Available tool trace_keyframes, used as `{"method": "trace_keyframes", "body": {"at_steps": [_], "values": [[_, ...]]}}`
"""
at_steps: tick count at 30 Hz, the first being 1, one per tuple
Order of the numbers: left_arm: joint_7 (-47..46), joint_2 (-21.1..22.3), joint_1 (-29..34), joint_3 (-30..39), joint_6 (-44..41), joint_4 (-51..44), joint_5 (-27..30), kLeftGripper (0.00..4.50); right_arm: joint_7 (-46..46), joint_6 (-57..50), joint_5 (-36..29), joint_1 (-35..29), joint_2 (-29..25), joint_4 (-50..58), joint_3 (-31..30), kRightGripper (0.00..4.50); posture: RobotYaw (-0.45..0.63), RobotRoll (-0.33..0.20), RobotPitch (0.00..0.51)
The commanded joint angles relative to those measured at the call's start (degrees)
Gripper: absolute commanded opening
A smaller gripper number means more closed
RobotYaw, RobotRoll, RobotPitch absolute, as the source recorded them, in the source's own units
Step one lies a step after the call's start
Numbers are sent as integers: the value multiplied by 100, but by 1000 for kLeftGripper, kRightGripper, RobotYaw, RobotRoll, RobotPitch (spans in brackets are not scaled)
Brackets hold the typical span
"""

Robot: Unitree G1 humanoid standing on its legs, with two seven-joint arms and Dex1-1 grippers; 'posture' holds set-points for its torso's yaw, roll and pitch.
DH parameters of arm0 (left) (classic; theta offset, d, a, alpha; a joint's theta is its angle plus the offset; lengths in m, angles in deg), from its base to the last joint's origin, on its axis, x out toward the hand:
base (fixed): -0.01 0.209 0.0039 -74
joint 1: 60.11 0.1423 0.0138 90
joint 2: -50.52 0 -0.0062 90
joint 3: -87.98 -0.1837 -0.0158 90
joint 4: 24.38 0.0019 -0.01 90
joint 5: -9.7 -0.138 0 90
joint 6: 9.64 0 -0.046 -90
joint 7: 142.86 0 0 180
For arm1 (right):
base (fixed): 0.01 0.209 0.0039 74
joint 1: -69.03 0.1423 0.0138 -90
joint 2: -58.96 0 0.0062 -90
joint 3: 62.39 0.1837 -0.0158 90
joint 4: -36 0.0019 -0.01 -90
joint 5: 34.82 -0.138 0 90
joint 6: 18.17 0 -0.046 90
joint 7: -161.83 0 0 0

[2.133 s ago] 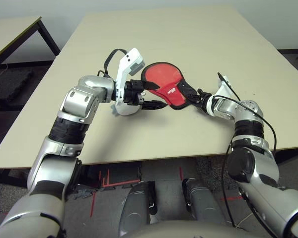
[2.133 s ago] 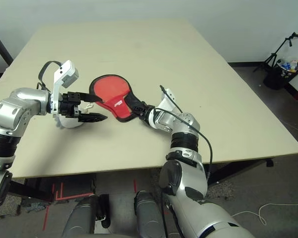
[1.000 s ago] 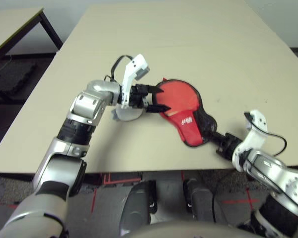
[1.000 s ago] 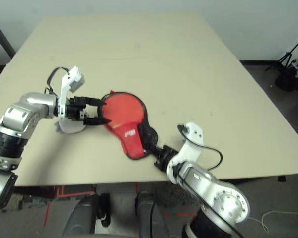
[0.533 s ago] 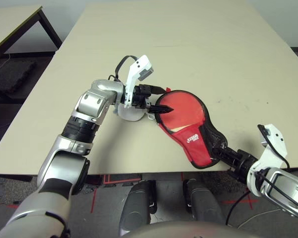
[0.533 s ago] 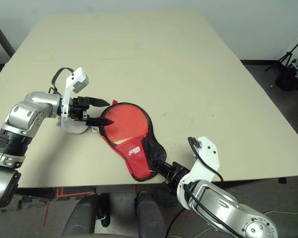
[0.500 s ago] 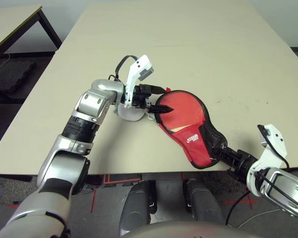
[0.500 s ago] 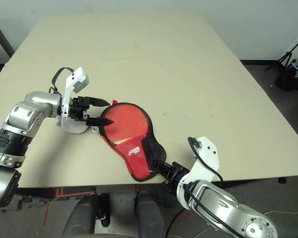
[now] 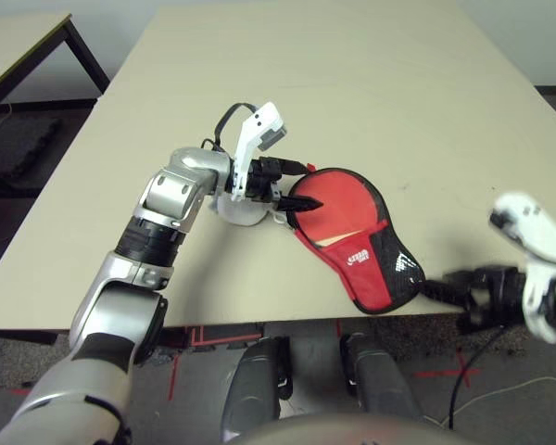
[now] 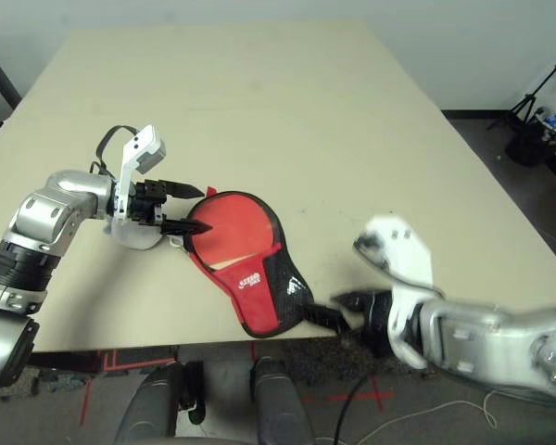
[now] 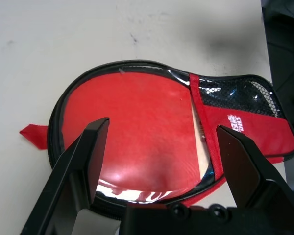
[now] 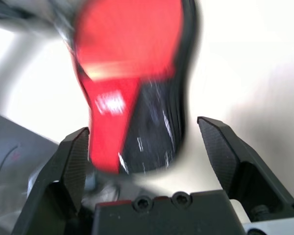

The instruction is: Store the ping-pong paddle in its case and zip it.

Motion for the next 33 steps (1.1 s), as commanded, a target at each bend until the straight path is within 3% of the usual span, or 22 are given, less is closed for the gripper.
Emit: {"method": "trace_keyframes", "body": {"at_steps": [1, 5, 7, 10, 20, 29, 33], "values": [[0, -29, -87, -27, 73, 139, -75, 4500, 607, -729, 1561, 1069, 727, -228, -1127, 4474, -175, 0, 136], [8, -18, -186, -43, 158, 256, -140, 4500, 1330, -1061, 3264, 2033, 1772, -681, -2077, 4474, -170, 0, 135], [-23, 1, -221, -18, 202, 322, -166, 4500, 1884, -1061, 4137, 2318, 2082, -774, -2564, 4474, -156, 0, 134], [-42, 36, -225, 19, 191, 329, -158, 4500, 2526, -1005, 4953, 2518, 2397, -922, -2908, 4474, -144, 0, 135], [-95, 149, -83, 83, 116, 185, -186, 4500, 4238, -636, 6944, 2587, 2773, -1044, -3615, 4474, -115, 0, 140], [-170, 207, -24, 134, 64, 91, -173, 4500, 5028, 403, 8853, 2460, 3080, -1859, -4315, 4474, -106, 0, 139], [-155, 284, -90, 167, 69, 149, -189, 4500, 5402, 478, 9167, 2359, 3270, -2097, -4351, 4474, -96, 0, 131]]}}
